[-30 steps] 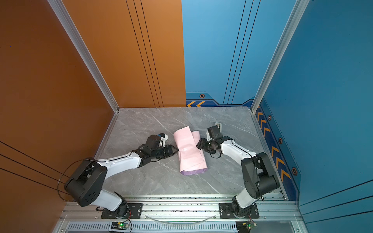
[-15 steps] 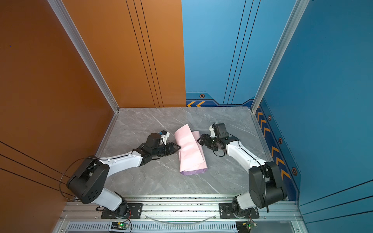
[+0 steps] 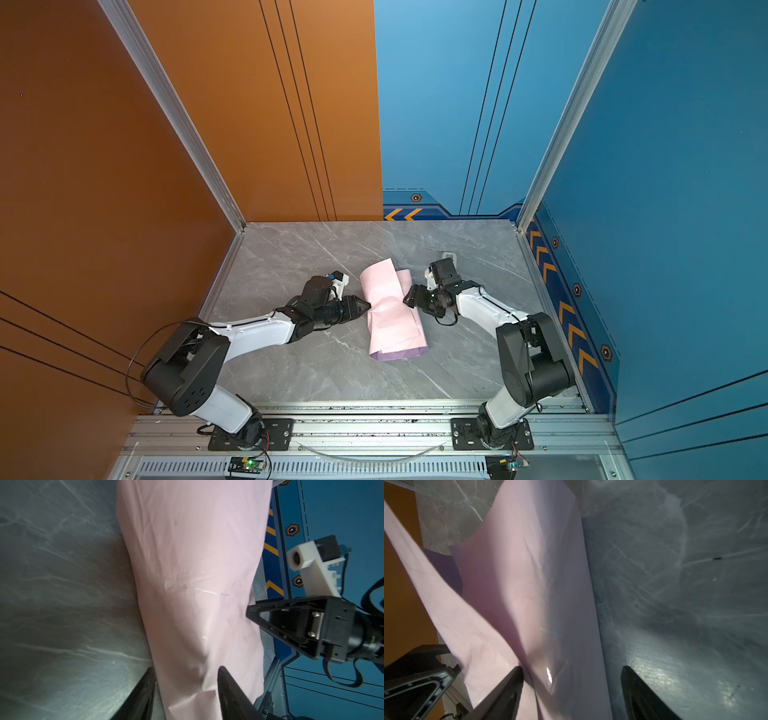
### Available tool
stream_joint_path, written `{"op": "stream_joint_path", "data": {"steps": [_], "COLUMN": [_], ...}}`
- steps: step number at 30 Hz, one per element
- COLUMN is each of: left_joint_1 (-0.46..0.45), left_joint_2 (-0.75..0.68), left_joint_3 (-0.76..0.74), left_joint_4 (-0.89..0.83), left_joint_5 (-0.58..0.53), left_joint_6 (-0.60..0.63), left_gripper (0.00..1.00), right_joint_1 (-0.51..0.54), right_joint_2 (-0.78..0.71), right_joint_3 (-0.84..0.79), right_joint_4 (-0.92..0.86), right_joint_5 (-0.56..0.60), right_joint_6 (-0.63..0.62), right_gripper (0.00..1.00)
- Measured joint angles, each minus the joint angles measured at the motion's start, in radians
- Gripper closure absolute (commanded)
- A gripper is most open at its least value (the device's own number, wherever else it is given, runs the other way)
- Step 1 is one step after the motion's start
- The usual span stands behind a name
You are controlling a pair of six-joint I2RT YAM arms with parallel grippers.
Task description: Wrap the gift box in paper
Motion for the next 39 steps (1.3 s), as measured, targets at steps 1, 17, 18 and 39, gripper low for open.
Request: {"op": "stream_joint_path", "data": {"steps": [1, 17, 18, 39], "left_joint_1": [0.003, -0.011, -0.011, 0.109], "left_joint_2": [-0.014, 0.013, 0.014, -0.373], "left_joint_3": [-0.005, 0.031, 0.03, -0.124], "left_joint_4": [-0.004, 0.01, 0.01, 0.023], "left_joint_5": [-0.001, 0.01, 0.01, 0.016], "left_joint_6": [0.0, 0.018, 0.018, -0.055], "left_gripper": [0.5, 0.43, 0.42, 0.02], "right_joint_1": [0.0, -0.076, -0.08, -0.006], "right_joint_2": [0.001, -0.115, -0.109, 0.007], "right_joint_3": [0.0, 0.0, 0.0, 0.003], "right_joint_4": [-0.001, -0.012, -0.015, -0.016], "right_joint_5": [0.0, -0.028, -0.026, -0.014], "right_joint_6": [0.0, -0.015, -0.02, -0.053], "right_gripper": [0.23, 0.2, 0.2, 0.21]}}
